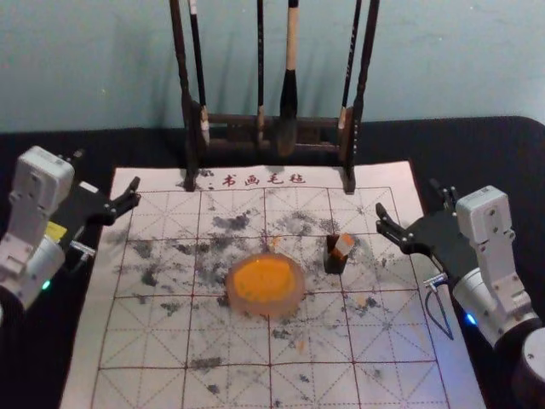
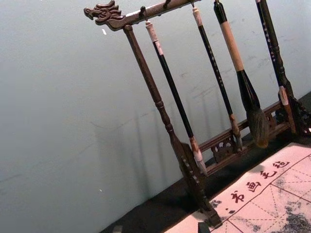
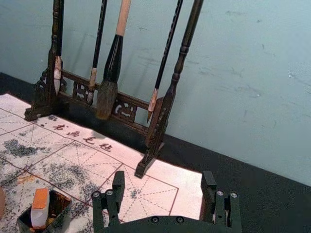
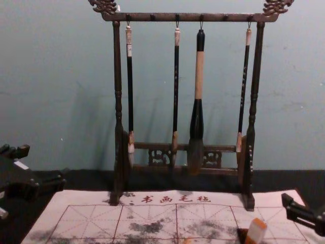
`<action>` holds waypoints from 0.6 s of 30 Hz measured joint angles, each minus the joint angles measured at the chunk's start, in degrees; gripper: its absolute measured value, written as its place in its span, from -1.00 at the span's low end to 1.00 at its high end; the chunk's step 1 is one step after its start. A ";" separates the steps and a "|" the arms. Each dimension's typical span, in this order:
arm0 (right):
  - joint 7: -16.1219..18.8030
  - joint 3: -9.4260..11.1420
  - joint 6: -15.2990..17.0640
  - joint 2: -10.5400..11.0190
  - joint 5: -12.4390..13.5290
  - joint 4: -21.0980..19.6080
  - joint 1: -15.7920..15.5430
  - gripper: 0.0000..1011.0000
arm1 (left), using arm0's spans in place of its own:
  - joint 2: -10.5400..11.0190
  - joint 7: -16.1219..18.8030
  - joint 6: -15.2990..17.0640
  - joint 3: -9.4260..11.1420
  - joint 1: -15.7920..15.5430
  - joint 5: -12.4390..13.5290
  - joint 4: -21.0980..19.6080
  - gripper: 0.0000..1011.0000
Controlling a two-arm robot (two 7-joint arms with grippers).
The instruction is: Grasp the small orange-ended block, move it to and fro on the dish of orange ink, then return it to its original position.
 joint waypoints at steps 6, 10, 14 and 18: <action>0.13 -0.05 0.17 0.10 0.23 -0.24 0.03 0.98 | 0.00 0.00 0.00 0.00 0.00 0.00 0.00 0.98; 0.21 -0.07 0.25 0.15 0.34 -0.33 0.05 0.98 | 0.00 0.00 0.00 0.00 0.00 0.00 0.00 0.98; 0.27 -0.09 0.34 0.17 0.41 -0.40 0.06 0.98 | 0.00 0.00 0.00 0.00 0.00 0.00 0.00 0.98; 0.30 -0.12 0.39 0.19 0.49 -0.47 0.08 0.98 | 0.00 0.00 0.00 0.00 0.00 0.00 0.00 0.98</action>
